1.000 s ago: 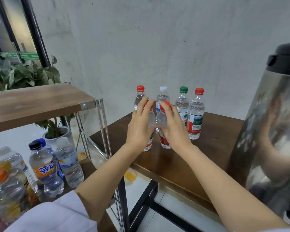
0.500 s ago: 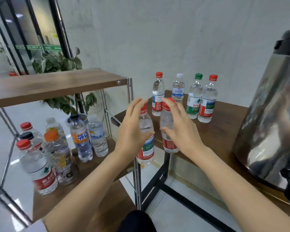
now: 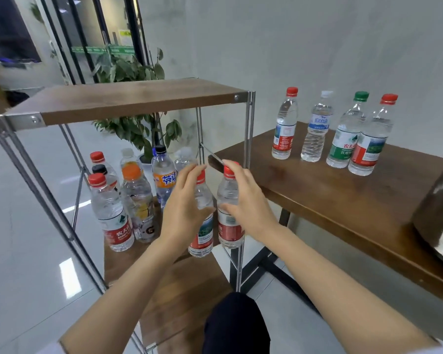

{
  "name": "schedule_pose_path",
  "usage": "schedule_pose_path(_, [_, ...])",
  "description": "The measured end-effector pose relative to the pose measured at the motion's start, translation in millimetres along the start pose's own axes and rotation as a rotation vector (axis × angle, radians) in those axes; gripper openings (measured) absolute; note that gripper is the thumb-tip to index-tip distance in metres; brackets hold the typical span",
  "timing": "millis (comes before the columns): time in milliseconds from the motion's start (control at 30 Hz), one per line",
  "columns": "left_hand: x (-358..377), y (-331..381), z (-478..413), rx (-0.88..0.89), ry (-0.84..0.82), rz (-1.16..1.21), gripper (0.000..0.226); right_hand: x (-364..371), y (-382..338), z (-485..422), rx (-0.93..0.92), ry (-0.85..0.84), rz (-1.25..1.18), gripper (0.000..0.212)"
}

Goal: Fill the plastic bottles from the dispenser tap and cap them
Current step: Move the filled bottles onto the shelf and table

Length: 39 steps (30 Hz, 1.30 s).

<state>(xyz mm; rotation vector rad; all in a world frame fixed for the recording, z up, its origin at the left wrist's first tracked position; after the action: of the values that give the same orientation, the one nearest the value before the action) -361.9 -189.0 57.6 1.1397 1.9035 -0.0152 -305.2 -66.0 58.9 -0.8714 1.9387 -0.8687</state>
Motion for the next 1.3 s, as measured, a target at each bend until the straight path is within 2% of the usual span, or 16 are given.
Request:
schedule_pose_path(333, [19.1, -76.7, 0.3, -0.155, 0.008, -0.102, 0.093, 69.0, 54.5, -38.7, 0.074, -0.077, -0.027, 0.085])
schedule_pose_path(467, [22.5, -90.1, -7.2, -0.214, 0.009, -0.097, 0.091, 80.1, 67.5, -53.1, 0.041, -0.071, -0.03, 0.085])
schedule_pose_path(833, [40.4, -110.1, -28.7, -0.207, 0.018, -0.125, 0.095, 92.7, 79.7, -90.8, -0.054, -0.126, -0.026, 0.087])
schedule_pose_path(1300, [44.5, -122.6, -47.0, -0.182, 0.078, -0.157, 0.092, 103.2, 92.2, -117.8, -0.072, -0.158, -0.065, 0.085])
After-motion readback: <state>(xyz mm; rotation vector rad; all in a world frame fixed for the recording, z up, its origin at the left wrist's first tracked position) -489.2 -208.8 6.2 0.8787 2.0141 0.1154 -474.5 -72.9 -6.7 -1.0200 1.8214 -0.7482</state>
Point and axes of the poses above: each hand's wrist, its own z-axis away from the middle knuckle, its own x-axis out of the palm, y = z × x, the point moved 10 cm from there along -z, towards the middle knuckle, and after that the axes turned 13 degrees about -z, right-handed, at the moved point
